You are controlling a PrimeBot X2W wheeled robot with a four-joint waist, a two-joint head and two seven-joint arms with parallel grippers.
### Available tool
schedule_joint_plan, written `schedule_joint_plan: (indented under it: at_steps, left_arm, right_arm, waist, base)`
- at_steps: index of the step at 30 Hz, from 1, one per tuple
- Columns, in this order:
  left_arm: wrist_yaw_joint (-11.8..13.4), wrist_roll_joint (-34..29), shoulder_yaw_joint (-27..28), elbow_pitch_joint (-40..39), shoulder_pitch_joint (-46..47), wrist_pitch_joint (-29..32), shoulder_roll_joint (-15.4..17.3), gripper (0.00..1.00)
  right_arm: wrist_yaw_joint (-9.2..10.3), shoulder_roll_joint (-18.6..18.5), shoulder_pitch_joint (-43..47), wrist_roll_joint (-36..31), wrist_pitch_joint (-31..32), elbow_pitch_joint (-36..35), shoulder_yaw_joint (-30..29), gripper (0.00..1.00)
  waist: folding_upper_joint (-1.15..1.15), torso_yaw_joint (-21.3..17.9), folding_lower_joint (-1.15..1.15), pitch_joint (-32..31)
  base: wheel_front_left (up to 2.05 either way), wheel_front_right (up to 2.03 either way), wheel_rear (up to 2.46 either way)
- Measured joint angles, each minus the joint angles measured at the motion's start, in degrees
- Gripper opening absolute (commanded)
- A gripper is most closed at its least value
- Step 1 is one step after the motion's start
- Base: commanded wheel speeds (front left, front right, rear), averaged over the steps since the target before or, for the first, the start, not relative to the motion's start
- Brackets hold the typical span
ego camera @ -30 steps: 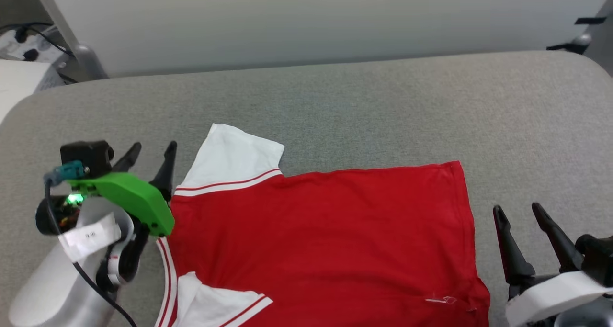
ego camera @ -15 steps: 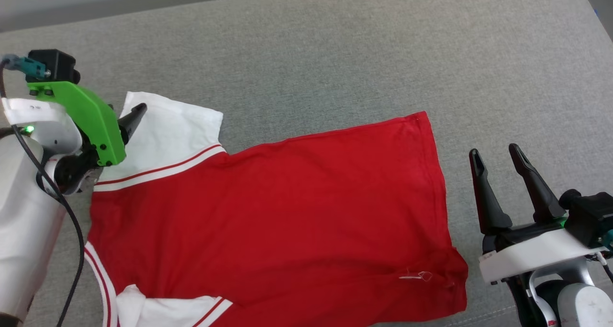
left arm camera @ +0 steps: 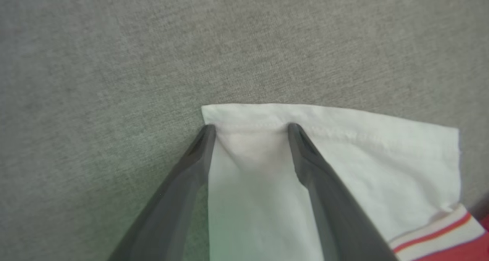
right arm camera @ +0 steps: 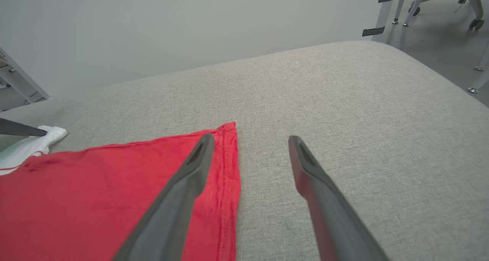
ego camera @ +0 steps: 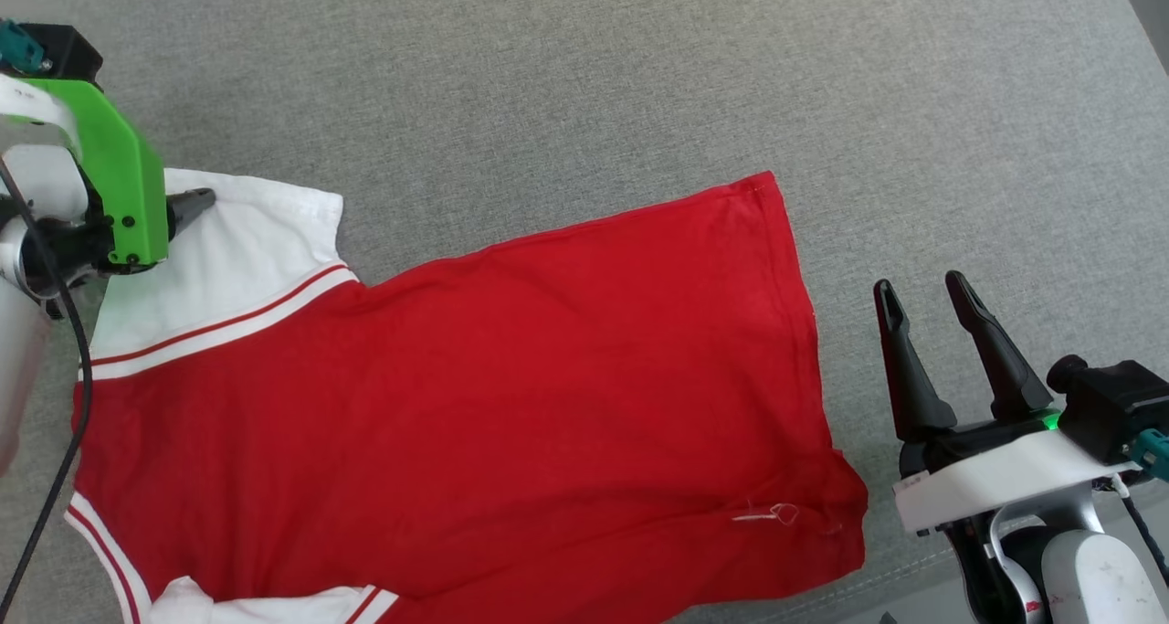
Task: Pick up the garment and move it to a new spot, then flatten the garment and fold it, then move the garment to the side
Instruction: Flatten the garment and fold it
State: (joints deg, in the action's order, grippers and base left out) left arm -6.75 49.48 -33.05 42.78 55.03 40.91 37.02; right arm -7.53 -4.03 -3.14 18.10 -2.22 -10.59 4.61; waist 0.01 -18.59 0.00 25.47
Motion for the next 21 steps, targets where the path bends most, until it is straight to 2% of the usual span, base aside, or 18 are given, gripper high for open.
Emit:
schedule_joint_plan:
  at_steps: [1,2,3,8,14,21]
  left_arm:
    - [0.07,0.24,0.09,0.55,0.65,1.55,-0.33,0.44]
    - [0.46,0.91,0.41,1.07,1.13,2.81,-0.53,0.05]
    - [0.76,1.63,0.59,1.37,1.5,3.55,-0.62,0.0]
    - [1.45,2.44,1.01,2.38,1.59,2.55,-1.18,0.0]
    - [1.37,1.89,0.56,2.21,0.43,-3.5,-2.76,0.0]
    - [1.37,1.82,0.36,-1.03,-1.69,-9.83,-6.02,0.0]
  right_arm:
    - [0.0,0.0,-0.09,0.26,0.0,0.07,0.08,1.0]
    - [0.0,0.0,-0.23,0.63,0.0,0.18,0.19,1.0]
    - [0.0,0.0,-0.36,0.87,0.01,0.2,0.3,1.0]
    - [0.0,-0.14,-0.59,2.24,0.51,0.25,0.18,1.0]
    - [0.0,-2.36,-3.37,5.17,2.47,1.7,-1.02,1.0]
    - [0.01,-8.51,-10.21,10.1,8.98,12.65,-2.2,1.0]
  waist:
    - [0.0,-0.13,0.0,0.24]
    - [0.0,-0.23,0.0,0.37]
    - [0.0,-0.26,0.0,0.43]
    - [0.0,0.27,0.0,0.26]
    - [0.0,1.85,0.0,-1.09]
    - [0.0,5.38,0.01,-3.59]
  base:
    - [0.0,0.0,0.0]
    - [0.0,0.0,0.0]
    - [0.0,0.0,0.0]
    - [0.0,0.0,0.0]
    - [0.0,0.0,0.0]
    - [0.0,0.0,0.0]
